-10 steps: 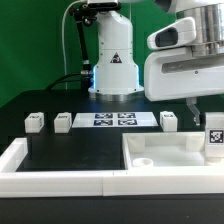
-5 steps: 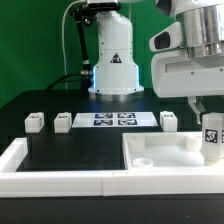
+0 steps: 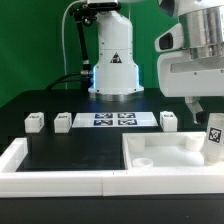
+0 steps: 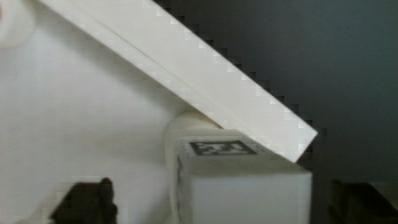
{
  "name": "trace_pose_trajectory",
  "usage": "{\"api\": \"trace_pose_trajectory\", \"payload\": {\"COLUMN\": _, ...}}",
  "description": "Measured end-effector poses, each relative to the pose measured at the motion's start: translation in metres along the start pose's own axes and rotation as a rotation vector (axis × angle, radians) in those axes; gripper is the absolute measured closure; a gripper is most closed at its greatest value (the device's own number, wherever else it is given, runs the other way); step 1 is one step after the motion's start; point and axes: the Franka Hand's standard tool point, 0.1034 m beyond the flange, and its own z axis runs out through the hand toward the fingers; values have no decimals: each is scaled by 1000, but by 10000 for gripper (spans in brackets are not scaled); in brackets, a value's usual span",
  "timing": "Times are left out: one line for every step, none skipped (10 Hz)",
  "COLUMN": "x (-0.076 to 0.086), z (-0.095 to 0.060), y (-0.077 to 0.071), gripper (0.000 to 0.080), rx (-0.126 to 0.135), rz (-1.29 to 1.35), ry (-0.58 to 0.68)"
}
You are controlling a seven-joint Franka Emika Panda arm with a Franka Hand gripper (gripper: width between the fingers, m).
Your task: Assemble square table
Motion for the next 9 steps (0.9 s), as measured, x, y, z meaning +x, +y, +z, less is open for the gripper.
{"api": "trace_pose_trajectory", "payload": {"x": -2, "z": 1, "y": -1, "gripper": 182, "rx": -4, "rz": -98, "ry": -3}}
{"api": "trace_pose_trajectory", "payload": {"x": -5, "z": 2, "y": -1, "gripper": 156, "rx": -12, "rz": -208, "ry": -14}}
{"api": "trace_pose_trajectory", "payload": {"x": -7, "z": 2, "y": -2, "gripper": 156, "rx": -20, "rz": -281, "ry": -27}}
{"api": "trace_pose_trajectory", "payload": {"x": -9, "z": 2, "y": -3, "gripper": 151, "rx": -34, "rz": -399, "ry": -32}}
{"api": "trace_pose_trajectory", "payload": {"x": -8, "z": 3, "y": -2, "gripper": 150, "rx": -48, "rz": -506, "ry": -38}}
{"api": "trace_pose_trajectory", "payload": {"x": -6, "z": 4, "y": 0, "gripper": 150, "rx": -65, "rz": -627, "ry": -42}}
{"api": "trace_pose_trajectory", "payload": {"x": -4, "z": 4, "y": 2, "gripper": 150, "rx": -89, "rz": -742, "ry": -40}}
{"api": "trace_pose_trajectory", "payload": {"x": -4, "z": 4, "y": 1, "gripper": 150, "rx": -102, "rz": -854, "ry": -31}}
{"api": "trace_pose_trajectory", "payload": {"x": -6, "z": 5, "y": 0, "gripper": 150, "rx": -109, "rz": -932, "ry": -24}}
